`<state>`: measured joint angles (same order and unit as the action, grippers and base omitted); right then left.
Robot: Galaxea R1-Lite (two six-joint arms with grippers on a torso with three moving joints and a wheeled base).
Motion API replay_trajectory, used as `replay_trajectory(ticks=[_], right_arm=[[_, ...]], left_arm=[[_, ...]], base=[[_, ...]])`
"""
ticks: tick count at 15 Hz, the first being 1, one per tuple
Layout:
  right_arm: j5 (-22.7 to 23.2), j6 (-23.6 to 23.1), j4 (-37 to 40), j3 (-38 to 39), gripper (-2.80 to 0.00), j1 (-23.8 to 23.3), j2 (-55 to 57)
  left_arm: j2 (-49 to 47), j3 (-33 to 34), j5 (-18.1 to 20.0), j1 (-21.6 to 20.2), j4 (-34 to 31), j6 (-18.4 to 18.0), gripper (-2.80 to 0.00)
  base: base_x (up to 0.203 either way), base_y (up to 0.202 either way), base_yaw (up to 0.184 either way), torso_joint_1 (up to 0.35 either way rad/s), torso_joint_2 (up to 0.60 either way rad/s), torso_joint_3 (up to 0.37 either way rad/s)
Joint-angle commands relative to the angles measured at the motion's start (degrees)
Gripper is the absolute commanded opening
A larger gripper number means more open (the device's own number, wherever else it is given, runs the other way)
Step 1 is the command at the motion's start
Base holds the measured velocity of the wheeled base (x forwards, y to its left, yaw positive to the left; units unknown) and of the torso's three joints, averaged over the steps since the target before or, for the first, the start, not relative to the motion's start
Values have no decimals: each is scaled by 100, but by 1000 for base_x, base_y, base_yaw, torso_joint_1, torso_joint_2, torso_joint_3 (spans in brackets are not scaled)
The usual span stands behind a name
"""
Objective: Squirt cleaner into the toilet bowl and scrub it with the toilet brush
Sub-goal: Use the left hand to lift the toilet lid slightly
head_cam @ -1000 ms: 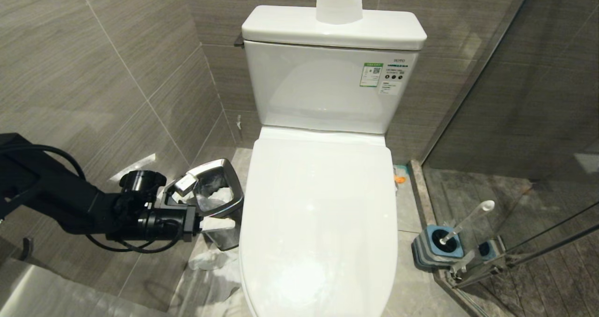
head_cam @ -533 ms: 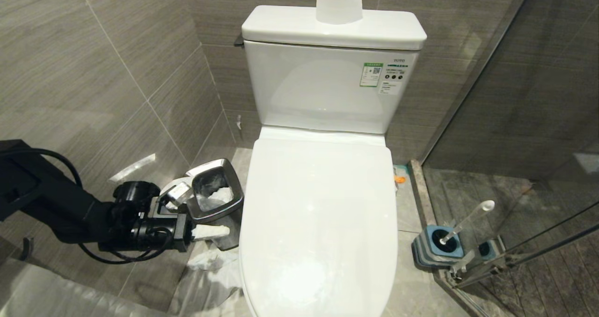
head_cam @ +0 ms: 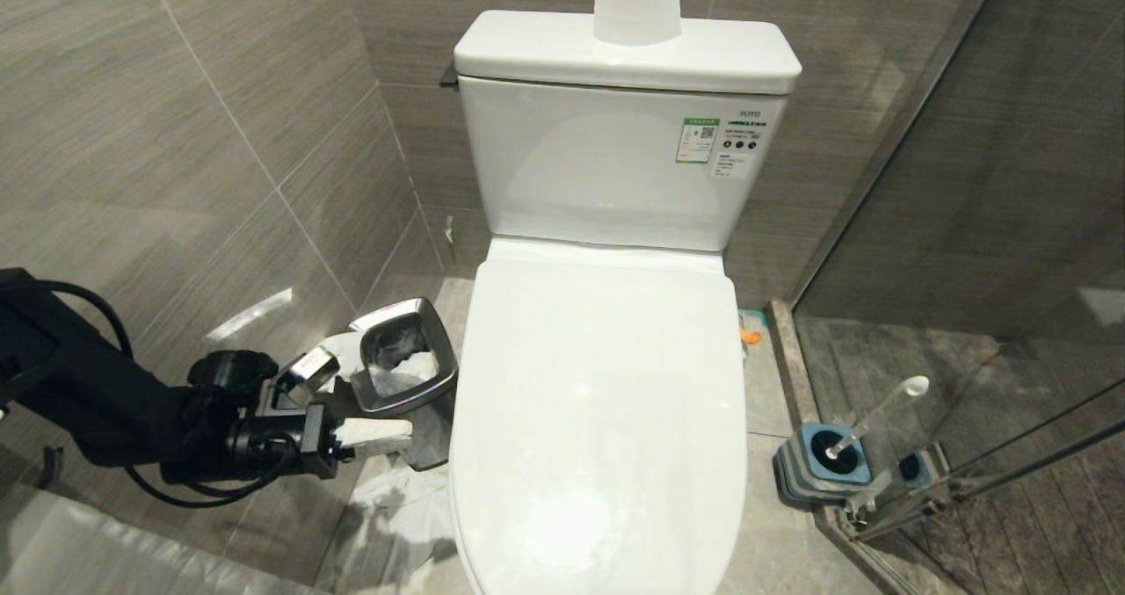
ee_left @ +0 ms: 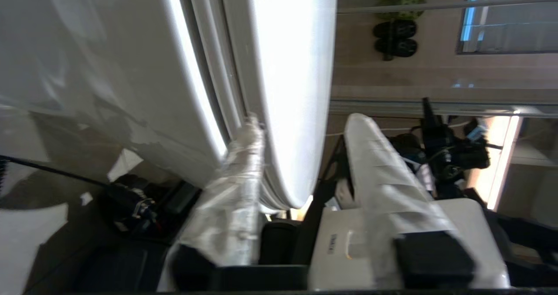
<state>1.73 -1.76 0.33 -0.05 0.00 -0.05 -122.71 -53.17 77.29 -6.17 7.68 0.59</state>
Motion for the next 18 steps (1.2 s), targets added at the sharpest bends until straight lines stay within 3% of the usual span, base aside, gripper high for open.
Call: replay_trajectory(ticks=[1,5,8,12,18], right_arm=[[3,0,2,-4,-280,0,5],[3,0,2,-4,-280,0,5],[3,0,2,-4,-280,0,5],[3,-9,2,-3,-280,0,5],[3,0,2,-4,-280,0,5]], left_arm=[[1,165,65,-25,10,6,0],[-4,259,340,-20,76,-31,0],[-126,432,361,-14,790,-26,0],[-168,919,412,27,1249,-45,0],[141,1519,356,292,1332,-59,0]], base=[[0,0,0,0,0,0],[0,0,0,0,0,0],[0,0,0,0,0,0],[0,0,0,0,0,0],[0,0,0,0,0,0]])
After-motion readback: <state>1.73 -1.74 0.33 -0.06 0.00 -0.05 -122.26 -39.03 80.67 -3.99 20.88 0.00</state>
